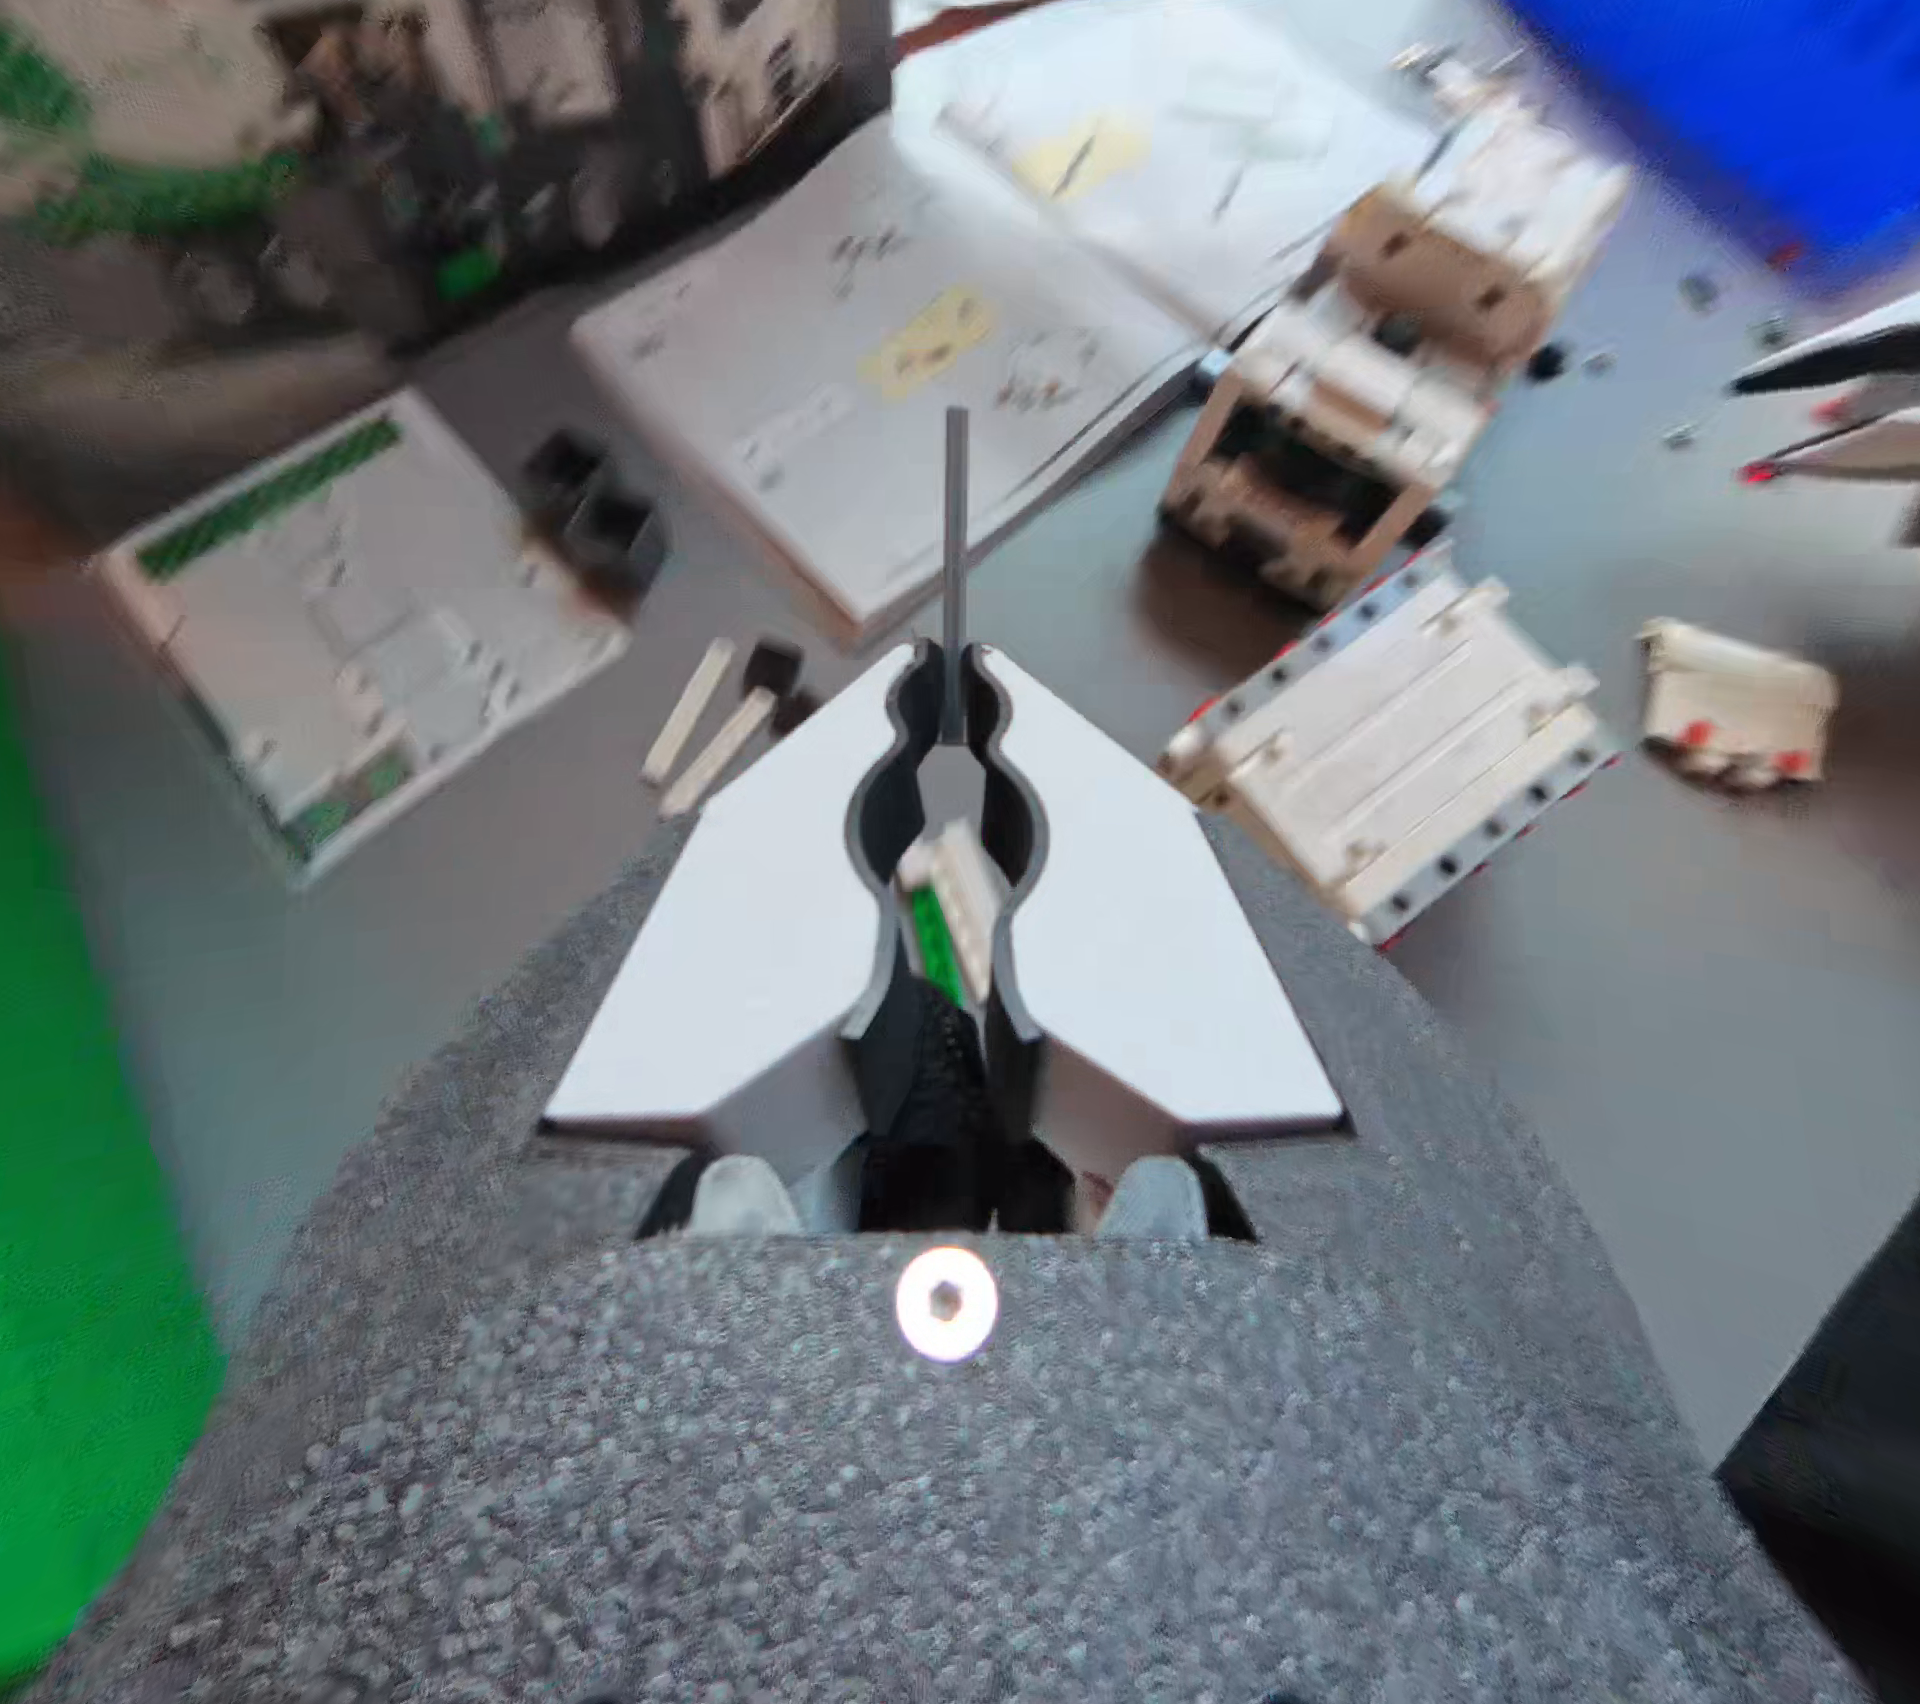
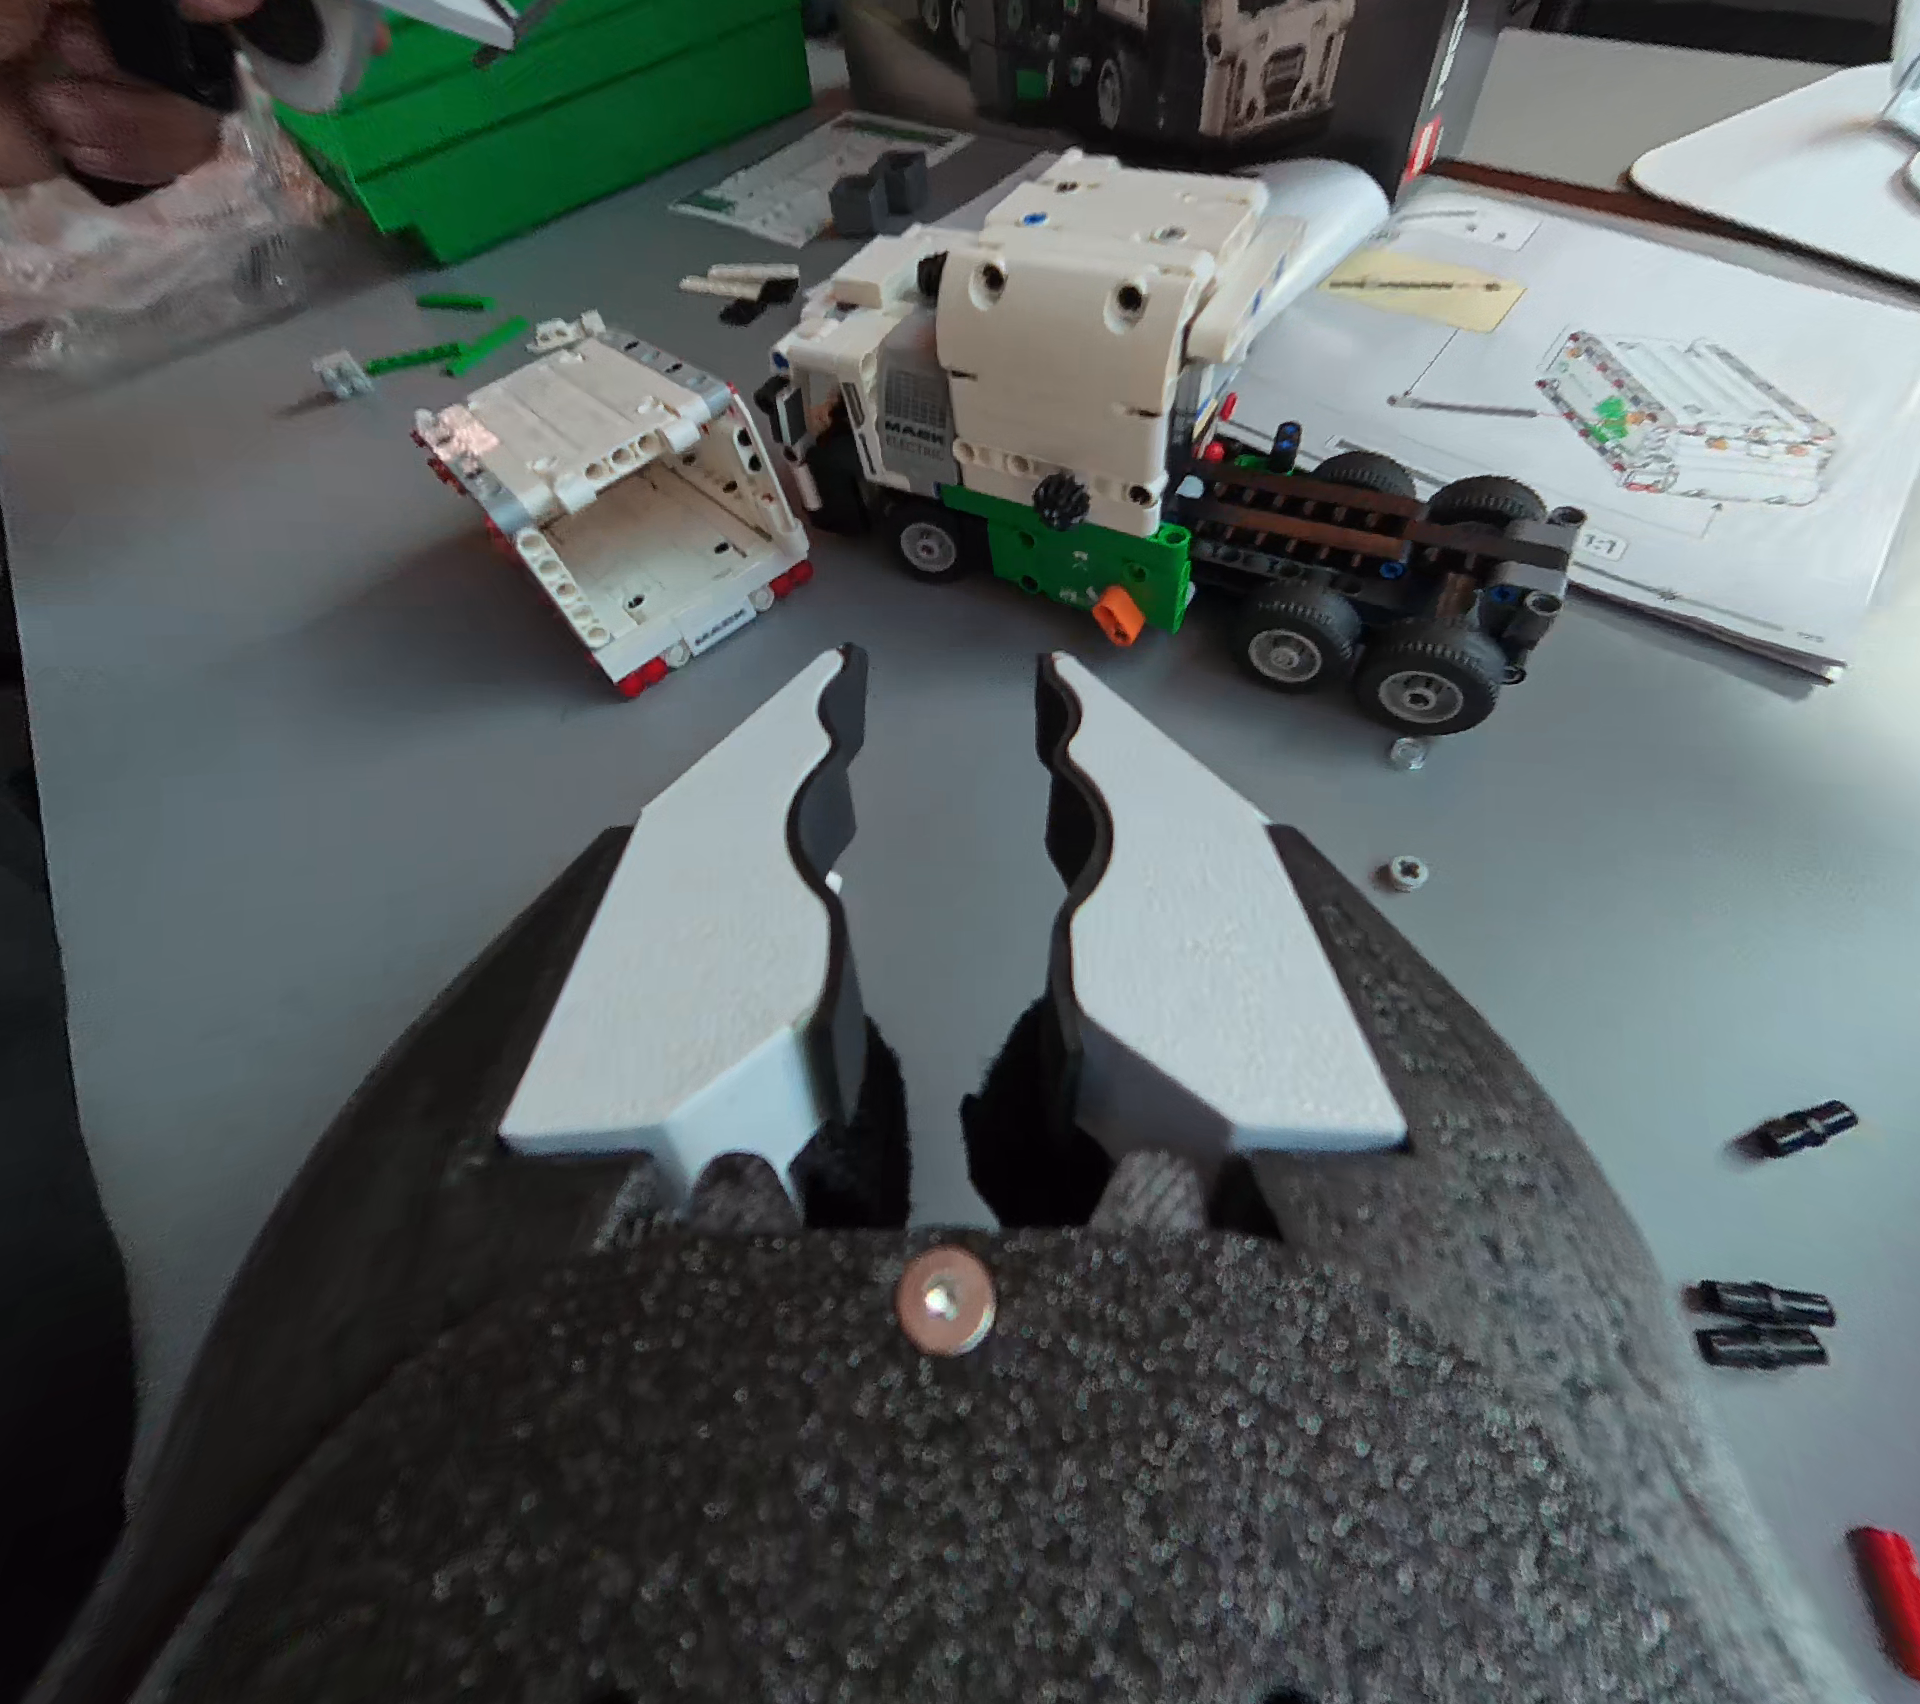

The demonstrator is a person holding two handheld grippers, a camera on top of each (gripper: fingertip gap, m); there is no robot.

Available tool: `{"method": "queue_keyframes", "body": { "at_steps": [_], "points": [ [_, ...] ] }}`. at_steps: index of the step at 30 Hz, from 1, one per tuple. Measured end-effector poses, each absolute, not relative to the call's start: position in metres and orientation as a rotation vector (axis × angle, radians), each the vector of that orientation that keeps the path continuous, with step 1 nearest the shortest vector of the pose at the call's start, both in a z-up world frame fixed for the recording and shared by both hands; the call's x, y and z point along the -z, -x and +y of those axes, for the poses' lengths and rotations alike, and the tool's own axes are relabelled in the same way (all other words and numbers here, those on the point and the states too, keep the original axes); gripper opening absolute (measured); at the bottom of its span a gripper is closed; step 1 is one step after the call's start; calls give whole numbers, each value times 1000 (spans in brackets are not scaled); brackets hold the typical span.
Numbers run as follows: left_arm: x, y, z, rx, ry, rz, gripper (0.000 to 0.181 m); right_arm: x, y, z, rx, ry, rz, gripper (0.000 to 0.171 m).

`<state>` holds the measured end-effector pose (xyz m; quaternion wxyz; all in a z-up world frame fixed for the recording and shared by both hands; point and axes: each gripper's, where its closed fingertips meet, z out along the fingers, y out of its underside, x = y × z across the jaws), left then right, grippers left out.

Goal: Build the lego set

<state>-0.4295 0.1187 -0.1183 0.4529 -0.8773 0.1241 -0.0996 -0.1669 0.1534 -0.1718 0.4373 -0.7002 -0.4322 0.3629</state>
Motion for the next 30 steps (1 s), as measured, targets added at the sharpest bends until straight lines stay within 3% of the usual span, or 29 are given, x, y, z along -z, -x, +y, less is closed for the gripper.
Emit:
{"method": "queue_keyframes", "body": {
  "at_steps": [1, 5, 11, 17, 30],
  "points": [
    [105, 412, 142, 311, 2130, 403, 2, 166, 166, 156, -921, 1712, -1032, 32],
    [106, 344, 237, 472, 2164, 768, 2, 150, 160, 159, -1010, 1631, -887, 33],
    [173, 255, 313, 719, 2372, 1176, 2, 147, 156, 160, -997, 1589, -847, 32],
    [226, 222, 318, 696, 2572, 1361, 2, 146, 153, 162, -1040, 1601, -818, 33],
    [237, 226, 309, 652, 2637, 1398, 2, 145, 152, 160, -1090, 1604, -804, 32]
  ]
}}
